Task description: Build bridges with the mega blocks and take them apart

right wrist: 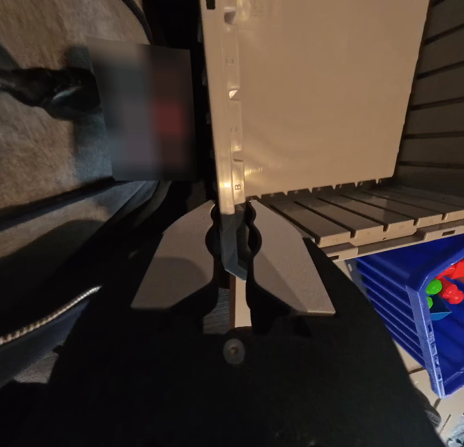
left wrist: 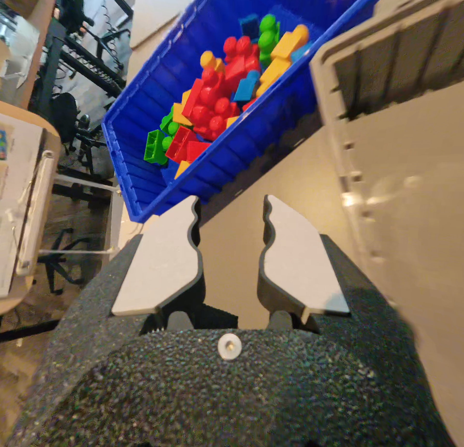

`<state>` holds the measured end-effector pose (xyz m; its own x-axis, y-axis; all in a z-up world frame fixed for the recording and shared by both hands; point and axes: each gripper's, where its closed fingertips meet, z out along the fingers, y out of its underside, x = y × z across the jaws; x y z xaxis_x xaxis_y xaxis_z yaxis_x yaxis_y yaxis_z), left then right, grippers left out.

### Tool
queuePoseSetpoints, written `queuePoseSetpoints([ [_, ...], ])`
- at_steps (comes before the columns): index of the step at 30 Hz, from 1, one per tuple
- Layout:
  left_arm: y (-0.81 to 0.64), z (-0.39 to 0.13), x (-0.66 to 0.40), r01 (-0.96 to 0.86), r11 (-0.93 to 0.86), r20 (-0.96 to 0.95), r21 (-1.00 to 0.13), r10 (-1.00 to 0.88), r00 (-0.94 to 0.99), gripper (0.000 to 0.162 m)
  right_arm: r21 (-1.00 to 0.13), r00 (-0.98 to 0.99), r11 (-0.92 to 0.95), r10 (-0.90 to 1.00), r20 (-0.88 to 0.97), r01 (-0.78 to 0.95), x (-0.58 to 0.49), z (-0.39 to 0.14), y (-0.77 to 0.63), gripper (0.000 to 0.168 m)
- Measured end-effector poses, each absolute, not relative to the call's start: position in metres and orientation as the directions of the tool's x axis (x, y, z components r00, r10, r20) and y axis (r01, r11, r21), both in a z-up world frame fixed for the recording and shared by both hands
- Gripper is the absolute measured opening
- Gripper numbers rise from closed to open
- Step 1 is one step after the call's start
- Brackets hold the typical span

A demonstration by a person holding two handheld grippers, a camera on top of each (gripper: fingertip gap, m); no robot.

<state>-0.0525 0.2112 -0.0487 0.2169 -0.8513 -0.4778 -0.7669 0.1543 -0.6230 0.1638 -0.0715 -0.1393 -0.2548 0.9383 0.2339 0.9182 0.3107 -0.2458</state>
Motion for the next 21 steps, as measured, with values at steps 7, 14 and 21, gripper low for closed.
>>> queuePoseSetpoints([
  [7, 0.303, -0.099, -0.017, -0.829, 0.307, -0.590, -0.467, -0.807, 0.034, 0.047, -0.261, -0.222, 0.279, 0.948, 0.228, 0.924, 0.164, -0.139, -0.073, 0.021],
  [14, 0.330, -0.138, 0.000, -0.895, 0.402, -0.614, -0.196, -0.761, -0.208, 0.037, -0.258, -0.235, 0.285, 0.949, 0.209, 0.923, 0.164, -0.139, -0.074, 0.021],
  [21, 0.328, -0.136, -0.005, -0.943, 0.299, -0.612, -0.147, -0.776, -0.150, 0.022, -0.261, -0.238, 0.286, 0.950, 0.202, 0.922, 0.163, -0.139, -0.075, 0.021],
])
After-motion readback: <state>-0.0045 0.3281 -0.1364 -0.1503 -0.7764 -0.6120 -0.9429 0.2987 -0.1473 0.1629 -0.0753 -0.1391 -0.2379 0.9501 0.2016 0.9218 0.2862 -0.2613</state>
